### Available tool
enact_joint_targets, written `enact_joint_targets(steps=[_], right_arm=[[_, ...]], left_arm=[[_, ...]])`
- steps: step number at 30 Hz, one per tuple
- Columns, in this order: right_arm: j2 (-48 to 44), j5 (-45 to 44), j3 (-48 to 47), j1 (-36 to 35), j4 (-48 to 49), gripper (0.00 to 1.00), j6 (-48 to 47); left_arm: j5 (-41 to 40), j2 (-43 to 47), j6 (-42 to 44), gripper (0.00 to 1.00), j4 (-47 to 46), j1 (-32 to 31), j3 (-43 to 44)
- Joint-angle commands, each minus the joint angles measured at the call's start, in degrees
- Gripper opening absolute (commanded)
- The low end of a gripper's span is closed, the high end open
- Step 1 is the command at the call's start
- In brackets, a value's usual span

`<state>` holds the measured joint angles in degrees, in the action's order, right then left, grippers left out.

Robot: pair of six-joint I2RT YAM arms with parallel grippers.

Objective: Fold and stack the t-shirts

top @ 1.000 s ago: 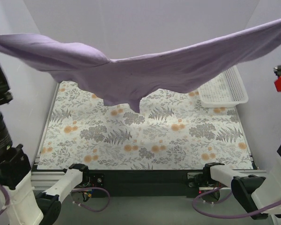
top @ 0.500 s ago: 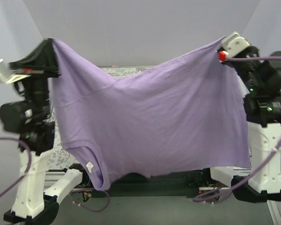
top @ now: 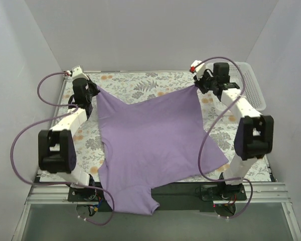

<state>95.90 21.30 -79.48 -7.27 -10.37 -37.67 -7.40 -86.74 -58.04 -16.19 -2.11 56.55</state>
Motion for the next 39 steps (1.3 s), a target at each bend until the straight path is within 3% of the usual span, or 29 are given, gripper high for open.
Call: enact_joint_targets(steps=[1,9,15,20,23,29,33,39], right_arm=[[9.37,-4.41,-6.89,-1.69,6.42,0.01,1.46],[26.26,-13.3,-20.27,-4.24,5.89,0.01,0.93],[31.98,-18.22,-26.68,-5.92,7.38,0.01,2.07],[30.51,-19.1,-26.44,-6.0,7.12,0.01,1.47],[22.01,-17.09,-20.9,-6.09,7.12,0.01,-1.08],[-1.01,-12.43,-12.1,-6.09,2.92,0.01,-4.95],[-13.08,-12.51,-14.12,-6.0,-3.49,0.01,-5.84],[-27.86,-13.74,-21.58,-5.83,-10.63,0.01,-2.76]], left_arm=[[3.79,-9.3,-4.0,0.0,-1.5,5.26,9.08],[4.77,-24.6,-6.74,0.0,2.03,7.56,21.4],[4.06,-27.42,-6.82,0.0,1.42,8.88,23.69],[10.03,-25.95,-6.73,0.0,-0.69,9.32,21.94],[10.47,-18.75,-7.87,0.0,-1.57,9.58,18.34],[9.86,6.46,-12.18,0.0,-1.92,9.49,11.04],[9.86,23.14,-16.82,0.0,0.01,9.58,10.33],[10.74,39.51,-20.44,0.0,3.96,9.32,13.39]])
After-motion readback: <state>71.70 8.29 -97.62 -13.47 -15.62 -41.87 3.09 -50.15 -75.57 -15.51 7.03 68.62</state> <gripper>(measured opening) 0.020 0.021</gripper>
